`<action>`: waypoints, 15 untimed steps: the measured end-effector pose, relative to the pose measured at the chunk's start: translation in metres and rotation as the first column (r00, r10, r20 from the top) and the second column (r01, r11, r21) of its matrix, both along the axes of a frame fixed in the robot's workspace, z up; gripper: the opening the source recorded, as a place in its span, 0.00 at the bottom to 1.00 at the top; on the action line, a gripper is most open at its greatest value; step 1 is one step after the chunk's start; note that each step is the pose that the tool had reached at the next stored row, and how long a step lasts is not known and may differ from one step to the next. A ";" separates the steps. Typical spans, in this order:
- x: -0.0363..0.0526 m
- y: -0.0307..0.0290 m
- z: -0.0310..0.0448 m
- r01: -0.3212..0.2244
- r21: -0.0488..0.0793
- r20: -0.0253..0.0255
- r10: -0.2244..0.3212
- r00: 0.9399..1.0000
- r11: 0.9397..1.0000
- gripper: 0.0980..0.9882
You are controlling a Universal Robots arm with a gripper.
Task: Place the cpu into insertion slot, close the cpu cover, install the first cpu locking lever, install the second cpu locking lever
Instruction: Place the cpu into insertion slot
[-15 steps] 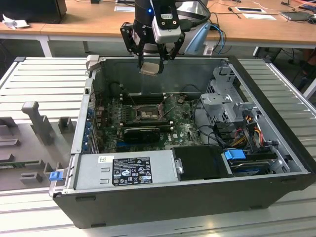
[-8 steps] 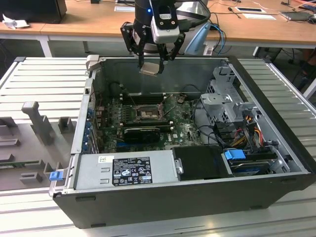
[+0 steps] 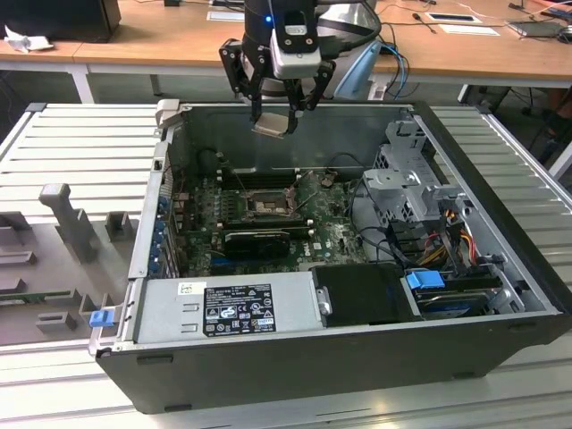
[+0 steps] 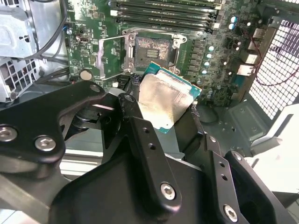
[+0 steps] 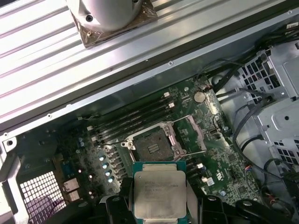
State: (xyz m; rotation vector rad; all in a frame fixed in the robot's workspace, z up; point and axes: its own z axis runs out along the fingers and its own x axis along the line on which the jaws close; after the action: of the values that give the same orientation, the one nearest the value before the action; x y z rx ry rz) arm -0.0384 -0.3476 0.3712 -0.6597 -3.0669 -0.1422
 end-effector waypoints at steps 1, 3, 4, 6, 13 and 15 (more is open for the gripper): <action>0.0000 0.0000 0.0000 0.004 0.000 0.000 -0.004 1.000 1.000 0.50; 0.0000 0.0000 0.0000 0.014 0.000 0.000 -0.014 1.000 1.000 0.50; 0.0000 0.0000 -0.0001 0.020 0.000 0.000 -0.020 1.000 1.000 0.50; 0.0000 0.0000 -0.0001 0.033 0.000 0.000 -0.033 0.999 0.999 0.50; 0.0000 0.0000 -0.0004 0.067 0.000 0.000 -0.067 0.998 0.998 0.50; 0.0000 0.0000 -0.0005 0.080 0.000 0.000 -0.080 0.997 0.997 0.50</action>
State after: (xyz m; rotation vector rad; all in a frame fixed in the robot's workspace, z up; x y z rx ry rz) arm -0.0384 -0.3476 0.3707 -0.7833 -3.0414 -0.1422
